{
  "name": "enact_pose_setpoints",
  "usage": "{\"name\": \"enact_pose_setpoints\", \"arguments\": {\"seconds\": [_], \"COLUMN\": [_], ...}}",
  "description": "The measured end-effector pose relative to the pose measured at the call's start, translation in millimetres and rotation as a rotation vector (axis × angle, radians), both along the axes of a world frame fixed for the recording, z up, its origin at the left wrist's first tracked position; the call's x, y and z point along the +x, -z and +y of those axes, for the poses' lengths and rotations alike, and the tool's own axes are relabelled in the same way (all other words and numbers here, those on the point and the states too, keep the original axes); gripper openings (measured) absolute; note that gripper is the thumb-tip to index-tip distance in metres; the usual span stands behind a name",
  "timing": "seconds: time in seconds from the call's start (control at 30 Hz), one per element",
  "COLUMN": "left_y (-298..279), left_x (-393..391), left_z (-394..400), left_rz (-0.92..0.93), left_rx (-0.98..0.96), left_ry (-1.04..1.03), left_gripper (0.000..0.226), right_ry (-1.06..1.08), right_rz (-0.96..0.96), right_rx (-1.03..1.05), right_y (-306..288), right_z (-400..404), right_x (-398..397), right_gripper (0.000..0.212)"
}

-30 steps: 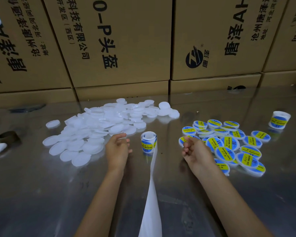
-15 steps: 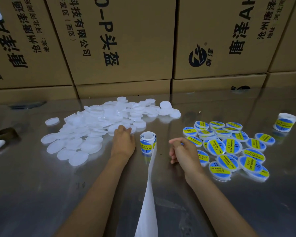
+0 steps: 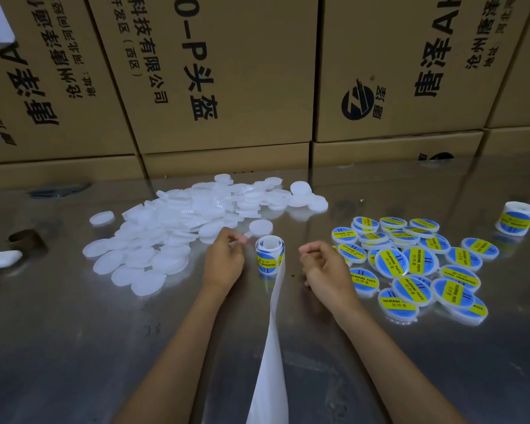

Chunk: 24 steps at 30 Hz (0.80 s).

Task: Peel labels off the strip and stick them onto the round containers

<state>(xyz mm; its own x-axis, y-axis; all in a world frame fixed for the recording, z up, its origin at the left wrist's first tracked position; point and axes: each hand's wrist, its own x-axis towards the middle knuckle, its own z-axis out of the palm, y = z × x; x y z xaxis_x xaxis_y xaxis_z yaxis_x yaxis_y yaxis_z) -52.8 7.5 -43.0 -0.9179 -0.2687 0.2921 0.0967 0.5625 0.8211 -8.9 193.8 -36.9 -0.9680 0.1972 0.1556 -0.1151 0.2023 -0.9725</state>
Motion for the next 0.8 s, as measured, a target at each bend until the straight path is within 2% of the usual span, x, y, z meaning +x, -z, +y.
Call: {"name": "enact_pose_setpoints", "arguments": {"seconds": [0.07, 0.17, 0.2, 0.3, 0.6, 0.7, 0.8], "left_y": [-1, -7, -9, -16, -31, -29, -25], "left_x": [11, 32, 38, 52, 56, 55, 54], "left_z": [0, -2, -2, -1, 9, 6, 9], "left_rz": [0.071, 0.059, 0.033, -0.016, -0.168, -0.148, -0.143], "left_rx": [0.237, 0.755, 0.871, 1.047, 1.315, 1.215, 1.101], "left_ry": [-0.079, -0.054, -0.022, 0.056, 0.357, 0.390, 0.383], "left_gripper": [0.007, 0.011, 0.012, 0.011, 0.026, 0.027, 0.022], "right_ry": [-0.058, -0.170, -0.214, -0.275, -0.198, -0.212, -0.212], "right_rz": [0.053, 0.039, 0.011, -0.029, 0.031, 0.028, 0.045], "right_rx": [-0.003, -0.044, -0.054, -0.005, -0.065, -0.022, 0.038], "right_y": [1, 0, 0, 4, 6, 4, 3], "right_z": [-3, -10, -14, -19, -18, -20, -21], "right_x": [-1, -7, -8, -11, -7, -4, -1], "right_gripper": [0.024, 0.041, 0.045, 0.051, 0.040, 0.041, 0.033]}}
